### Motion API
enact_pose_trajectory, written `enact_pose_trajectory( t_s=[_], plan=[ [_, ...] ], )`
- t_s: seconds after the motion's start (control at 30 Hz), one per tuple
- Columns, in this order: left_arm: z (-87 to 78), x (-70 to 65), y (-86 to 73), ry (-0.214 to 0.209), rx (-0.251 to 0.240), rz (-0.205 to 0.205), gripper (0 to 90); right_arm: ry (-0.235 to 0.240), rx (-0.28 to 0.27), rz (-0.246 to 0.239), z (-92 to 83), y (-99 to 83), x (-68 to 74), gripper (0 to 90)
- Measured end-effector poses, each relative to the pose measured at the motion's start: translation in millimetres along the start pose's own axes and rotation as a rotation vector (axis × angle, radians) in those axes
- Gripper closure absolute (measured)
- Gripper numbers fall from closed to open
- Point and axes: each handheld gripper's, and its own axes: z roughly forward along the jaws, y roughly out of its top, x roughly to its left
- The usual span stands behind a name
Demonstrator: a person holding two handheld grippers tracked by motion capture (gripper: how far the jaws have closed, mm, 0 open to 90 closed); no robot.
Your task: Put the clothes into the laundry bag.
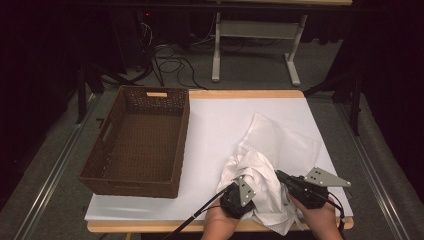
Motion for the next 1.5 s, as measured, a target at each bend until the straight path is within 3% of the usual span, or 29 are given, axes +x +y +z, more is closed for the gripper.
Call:
enact_pose_trajectory(
  t_s=[0.03, 0.27, 0.4, 0.53, 0.73, 0.83, 0.87, 0.97, 1.0, 1.1, 1.2, 1.27, 1.4, 1.5],
  plan=[
    [-2.5, 1.2, -0.1, -0.017, -0.005, -0.032, 51.3, -0.004, 0.002, 0.005, 0.0, -0.7, -0.4, 90.0],
    [-25.5, 3.6, -1.0, -0.045, -0.049, -0.082, 24.0, -0.005, 0.013, 0.012, 0.3, -3.0, -2.9, 90.0],
    [-41.5, 5.7, -0.7, -0.044, -0.098, -0.113, 19.0, -0.004, 0.010, 0.011, -0.2, -3.4, -4.1, 90.0],
    [-50.2, 9.0, -0.7, 0.004, -0.159, -0.090, 13.7, -0.002, 0.010, 0.010, -0.1, -3.1, -3.2, 90.0],
    [-41.3, 24.7, 1.9, -0.008, -0.172, -0.119, 5.7, 0.004, 0.011, 0.009, 0.3, -3.5, -3.4, 90.0],
    [-26.9, 31.8, 10.7, -0.062, -0.173, -0.149, 6.2, 0.006, 0.014, 0.004, 1.4, -3.7, -2.3, 90.0],
    [-22.6, 32.9, 13.5, -0.096, -0.168, -0.154, 8.0, 0.006, 0.018, 0.004, 1.6, -3.8, -1.4, 90.0],
    [-15.5, 32.1, 19.5, -0.126, -0.168, -0.142, 19.4, 0.011, 0.020, -0.006, 2.5, -3.9, -0.9, 90.0],
    [-13.8, 31.9, 20.4, -0.158, -0.171, -0.144, 27.8, 0.011, 0.023, 0.000, 2.8, -4.1, -0.5, 90.0],
    [-13.9, 26.8, 21.1, -0.159, -0.183, -0.143, 59.4, 0.011, 0.028, 0.001, 3.9, -4.9, -1.4, 90.0],
    [-22.5, 17.2, 21.7, -0.132, -0.224, -0.114, 78.5, 0.013, 0.023, 0.001, 3.5, -4.7, -1.3, 90.0],
    [-28.5, 8.5, 22.6, -0.130, -0.244, -0.079, 82.1, 0.012, 0.020, 0.004, 3.0, -4.5, -1.2, 90.0],
    [-25.4, -15.9, 21.9, -0.118, -0.204, 0.086, 83.8, 0.018, 0.026, 0.013, 4.4, -4.4, -0.4, 90.0],
    [-17.4, -22.1, 23.5, -0.137, -0.185, 0.077, 83.9, 0.015, 0.024, -0.002, 5.8, -3.8, 2.6, 90.0]
  ],
)
